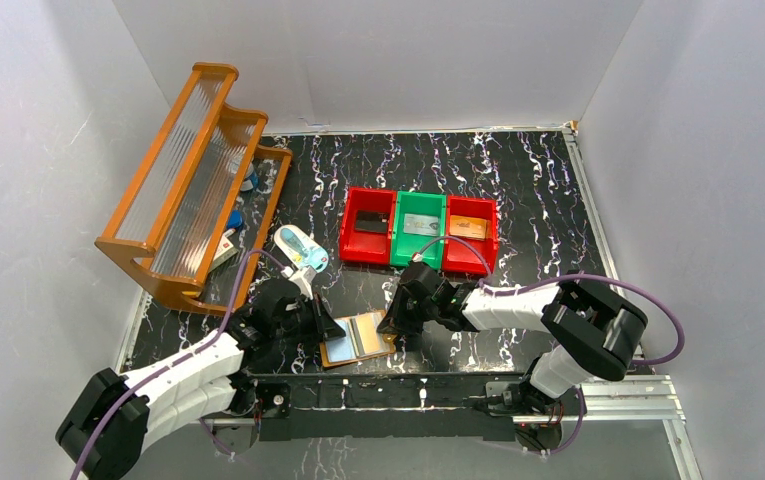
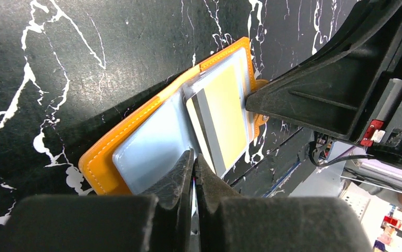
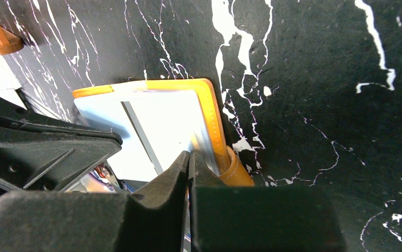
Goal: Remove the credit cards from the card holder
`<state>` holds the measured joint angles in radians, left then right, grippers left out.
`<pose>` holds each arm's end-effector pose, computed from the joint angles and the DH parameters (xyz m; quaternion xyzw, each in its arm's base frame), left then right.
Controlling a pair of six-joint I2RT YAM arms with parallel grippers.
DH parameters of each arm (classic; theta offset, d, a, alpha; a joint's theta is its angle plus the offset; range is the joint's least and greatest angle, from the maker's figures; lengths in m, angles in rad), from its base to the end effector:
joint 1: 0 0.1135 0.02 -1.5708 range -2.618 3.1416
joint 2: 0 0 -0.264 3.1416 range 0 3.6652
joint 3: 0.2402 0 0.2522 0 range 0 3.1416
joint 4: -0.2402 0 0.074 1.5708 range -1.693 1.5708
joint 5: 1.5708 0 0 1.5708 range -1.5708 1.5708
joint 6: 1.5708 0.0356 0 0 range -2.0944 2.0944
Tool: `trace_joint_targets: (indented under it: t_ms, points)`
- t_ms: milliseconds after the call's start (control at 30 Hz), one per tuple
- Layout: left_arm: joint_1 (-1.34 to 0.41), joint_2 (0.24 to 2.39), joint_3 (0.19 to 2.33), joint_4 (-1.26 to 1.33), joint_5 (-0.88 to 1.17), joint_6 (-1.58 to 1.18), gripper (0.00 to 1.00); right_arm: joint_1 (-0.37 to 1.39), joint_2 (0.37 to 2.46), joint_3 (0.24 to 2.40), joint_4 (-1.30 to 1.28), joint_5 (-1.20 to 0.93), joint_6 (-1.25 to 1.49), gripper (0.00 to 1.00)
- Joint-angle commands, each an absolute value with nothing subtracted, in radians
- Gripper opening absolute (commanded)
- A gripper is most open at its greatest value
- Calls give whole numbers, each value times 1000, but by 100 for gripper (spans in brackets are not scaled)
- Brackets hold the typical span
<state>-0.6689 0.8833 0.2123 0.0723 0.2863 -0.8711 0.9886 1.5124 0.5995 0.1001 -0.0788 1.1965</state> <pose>0.1279 -0.1139 0.1513 -0.0220 0.8774 -0.4124 0.2441 0.1500 0.2330 0.1404 0.0818 0.9248 0.3451 0.1377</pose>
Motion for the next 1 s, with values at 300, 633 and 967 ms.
trace_joint_targets:
  t_ms: [300, 633, 967]
  points:
    - [-662, 990, 237, 261, 371, -943, 45, 977, 1583, 553, -36, 0, 1125, 12]
    - [-662, 1036, 204, 296, 347, -996, 49, 977, 1593, 548, -20, -10, 1130, 12]
    - [-660, 1048, 119, 357, 297, -1101, 43, 977, 1591, 530, 0, -18, 1140, 12]
